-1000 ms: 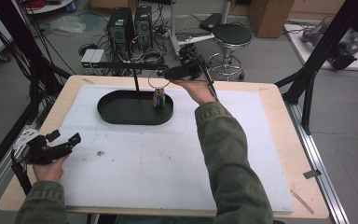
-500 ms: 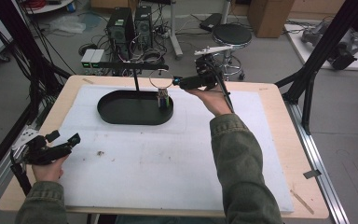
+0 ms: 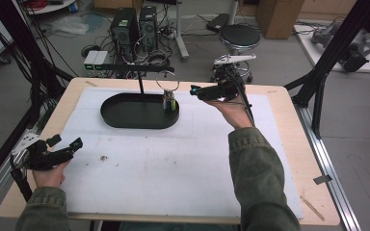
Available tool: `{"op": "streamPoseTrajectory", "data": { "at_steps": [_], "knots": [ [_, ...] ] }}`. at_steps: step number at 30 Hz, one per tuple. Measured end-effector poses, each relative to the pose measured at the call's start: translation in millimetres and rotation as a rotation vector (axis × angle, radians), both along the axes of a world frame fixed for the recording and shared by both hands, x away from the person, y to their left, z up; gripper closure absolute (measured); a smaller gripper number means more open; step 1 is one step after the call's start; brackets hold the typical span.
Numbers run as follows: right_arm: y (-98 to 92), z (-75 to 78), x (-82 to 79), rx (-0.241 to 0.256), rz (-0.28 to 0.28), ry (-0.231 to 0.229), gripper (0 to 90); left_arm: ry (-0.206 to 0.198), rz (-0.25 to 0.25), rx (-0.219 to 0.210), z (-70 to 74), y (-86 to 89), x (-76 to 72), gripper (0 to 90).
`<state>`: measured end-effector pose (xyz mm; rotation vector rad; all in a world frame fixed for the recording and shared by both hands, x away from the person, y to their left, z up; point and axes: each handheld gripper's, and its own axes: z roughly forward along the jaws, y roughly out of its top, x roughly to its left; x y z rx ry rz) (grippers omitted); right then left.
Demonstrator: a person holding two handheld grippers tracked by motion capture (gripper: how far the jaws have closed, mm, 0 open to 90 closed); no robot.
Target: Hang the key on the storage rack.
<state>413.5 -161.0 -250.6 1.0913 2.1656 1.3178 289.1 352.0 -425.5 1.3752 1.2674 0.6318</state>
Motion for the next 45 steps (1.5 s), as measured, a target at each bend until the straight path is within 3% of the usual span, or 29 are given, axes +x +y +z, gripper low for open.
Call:
{"op": "streamPoseTrajectory", "data": {
  "at_steps": [9, 23, 41, 45],
  "knots": [
    [-12.2, -18.7, -18.7, -0.038, -0.035, 0.010, 0.4, -0.001, 0.005, 0.008, 0.5, 0.3, -1.3, 1.8],
    [-39.0, -50.1, -44.1, -0.005, -0.070, 0.006, 0.4, -0.013, 0.009, 0.045, 1.1, -2.0, -3.1, 1.9],
    [-62.0, -66.6, -72.9, 0.002, -0.104, -0.042, 0.4, -0.056, 0.024, 0.049, 3.3, -2.2, -6.2, 1.8],
    [-69.0, -74.9, -83.5, 0.022, -0.117, -0.045, 0.4, -0.058, 0.023, 0.050, 3.4, -2.2, -6.3, 1.8]
  ]
}}
